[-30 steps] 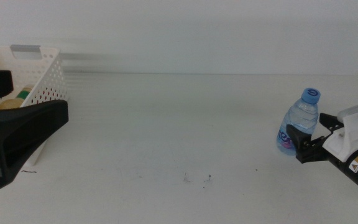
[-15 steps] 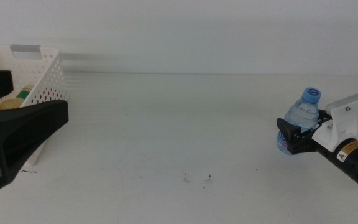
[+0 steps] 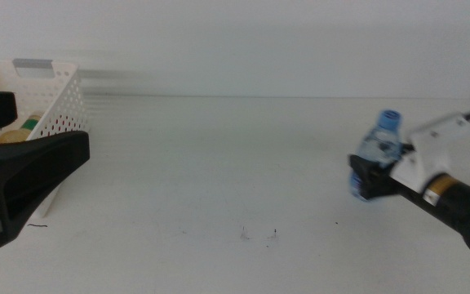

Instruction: Use arms to grab the bottles and put them into the dustbin to the left of the table.

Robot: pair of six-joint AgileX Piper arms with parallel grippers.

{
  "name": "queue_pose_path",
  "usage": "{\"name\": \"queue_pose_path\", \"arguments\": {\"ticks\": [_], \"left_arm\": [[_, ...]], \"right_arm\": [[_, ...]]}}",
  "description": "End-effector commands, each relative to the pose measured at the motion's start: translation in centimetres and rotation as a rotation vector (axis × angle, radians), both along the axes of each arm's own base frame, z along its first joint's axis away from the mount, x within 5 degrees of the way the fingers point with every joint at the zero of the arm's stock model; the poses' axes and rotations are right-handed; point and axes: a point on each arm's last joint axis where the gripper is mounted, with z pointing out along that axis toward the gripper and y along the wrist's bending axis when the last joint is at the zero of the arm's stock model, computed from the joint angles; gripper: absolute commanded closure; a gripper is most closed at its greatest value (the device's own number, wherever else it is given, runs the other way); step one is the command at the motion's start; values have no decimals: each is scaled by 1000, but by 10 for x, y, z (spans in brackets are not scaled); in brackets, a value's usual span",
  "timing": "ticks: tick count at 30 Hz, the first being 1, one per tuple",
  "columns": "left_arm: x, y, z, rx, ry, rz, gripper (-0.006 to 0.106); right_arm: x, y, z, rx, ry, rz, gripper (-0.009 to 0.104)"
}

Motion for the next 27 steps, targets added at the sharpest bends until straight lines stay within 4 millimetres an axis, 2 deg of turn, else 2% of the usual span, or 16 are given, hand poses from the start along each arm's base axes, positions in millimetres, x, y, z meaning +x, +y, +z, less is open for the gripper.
{"name": "queue_pose_path", "arguments": {"ticks": [1,6,7,13,20,27], "left_arm": [[0,0,0,-7,-8,0,7],[0,0,0,-11,-5,1,7],[0,0,0,-11,-5,1,7],[0,0,0,-8,-8,0,7],[0,0,0,-8,-8,0,7],[0,0,0,-8,-8,0,7]], "right_arm": [[11,20,27,28,-82,55,97],[39,74,53,-12,-92,165,97],[49,98,62,-1,-108,202,97],[74,150,62,74,-123,270,97],[82,187,39,75,-97,328,97],[80,196,22,65,-67,345,96]]}}
